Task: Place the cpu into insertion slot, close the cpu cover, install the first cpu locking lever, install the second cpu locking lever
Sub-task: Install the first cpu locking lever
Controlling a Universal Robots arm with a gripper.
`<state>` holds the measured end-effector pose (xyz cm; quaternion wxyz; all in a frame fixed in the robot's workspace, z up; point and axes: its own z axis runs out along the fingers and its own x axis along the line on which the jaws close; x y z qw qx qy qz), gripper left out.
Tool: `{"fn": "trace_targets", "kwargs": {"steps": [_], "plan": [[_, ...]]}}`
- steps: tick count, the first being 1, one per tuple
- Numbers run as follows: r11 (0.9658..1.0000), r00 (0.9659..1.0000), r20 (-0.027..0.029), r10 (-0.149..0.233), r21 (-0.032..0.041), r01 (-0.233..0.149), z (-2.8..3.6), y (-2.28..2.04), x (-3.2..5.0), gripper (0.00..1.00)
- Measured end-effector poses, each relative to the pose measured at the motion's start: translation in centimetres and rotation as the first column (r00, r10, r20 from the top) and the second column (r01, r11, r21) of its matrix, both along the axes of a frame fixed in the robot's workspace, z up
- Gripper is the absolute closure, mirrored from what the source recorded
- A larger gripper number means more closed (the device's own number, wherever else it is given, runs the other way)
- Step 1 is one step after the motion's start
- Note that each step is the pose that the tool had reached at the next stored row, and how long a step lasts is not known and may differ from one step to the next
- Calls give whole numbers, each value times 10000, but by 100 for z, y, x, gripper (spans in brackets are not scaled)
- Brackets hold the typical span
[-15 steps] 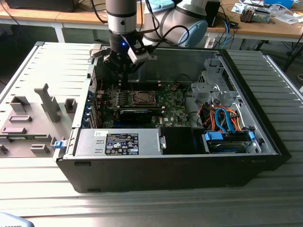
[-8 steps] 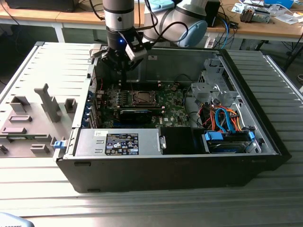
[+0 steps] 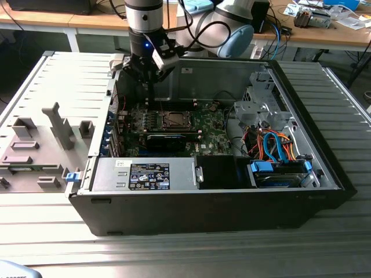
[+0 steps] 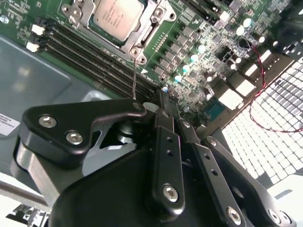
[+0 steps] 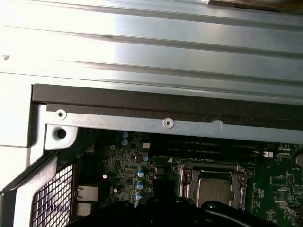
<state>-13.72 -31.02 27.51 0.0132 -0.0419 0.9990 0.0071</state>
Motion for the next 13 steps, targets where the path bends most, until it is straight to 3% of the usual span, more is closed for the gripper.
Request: {"fn": "trace_targets", "kwargs": {"steps": [13], "plan": [[10000,10000,-2,4,0,-4,10,0,0,89]]}}
